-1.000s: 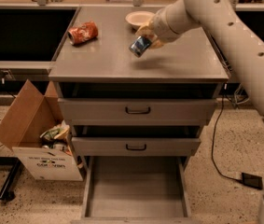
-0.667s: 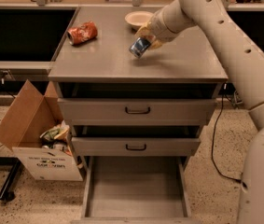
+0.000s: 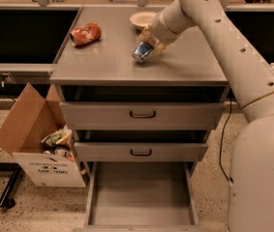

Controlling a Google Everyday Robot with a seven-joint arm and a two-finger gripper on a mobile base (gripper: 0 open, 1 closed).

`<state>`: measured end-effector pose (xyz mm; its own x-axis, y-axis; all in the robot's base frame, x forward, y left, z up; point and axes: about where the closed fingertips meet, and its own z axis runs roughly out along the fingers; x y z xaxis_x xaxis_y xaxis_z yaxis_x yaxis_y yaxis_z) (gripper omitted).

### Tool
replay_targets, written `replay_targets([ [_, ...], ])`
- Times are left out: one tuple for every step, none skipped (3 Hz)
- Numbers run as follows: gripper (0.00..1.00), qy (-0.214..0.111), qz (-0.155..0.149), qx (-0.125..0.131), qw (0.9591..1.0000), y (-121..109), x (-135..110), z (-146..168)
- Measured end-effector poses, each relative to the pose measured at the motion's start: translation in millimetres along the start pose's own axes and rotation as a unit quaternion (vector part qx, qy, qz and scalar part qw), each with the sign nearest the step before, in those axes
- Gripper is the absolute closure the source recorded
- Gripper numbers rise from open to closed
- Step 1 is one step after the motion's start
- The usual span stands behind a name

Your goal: Pick redbull can from bottom drawer and place on counter

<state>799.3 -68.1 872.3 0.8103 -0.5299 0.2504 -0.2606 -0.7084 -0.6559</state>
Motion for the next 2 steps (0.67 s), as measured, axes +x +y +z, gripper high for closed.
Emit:
replay_targets([
  [0.00,-0.001,-0.002,0.000,1.0000,-3,-1,1],
  [0.00,0.022,-0.005,0.020,0.9996,-12,4,-23],
])
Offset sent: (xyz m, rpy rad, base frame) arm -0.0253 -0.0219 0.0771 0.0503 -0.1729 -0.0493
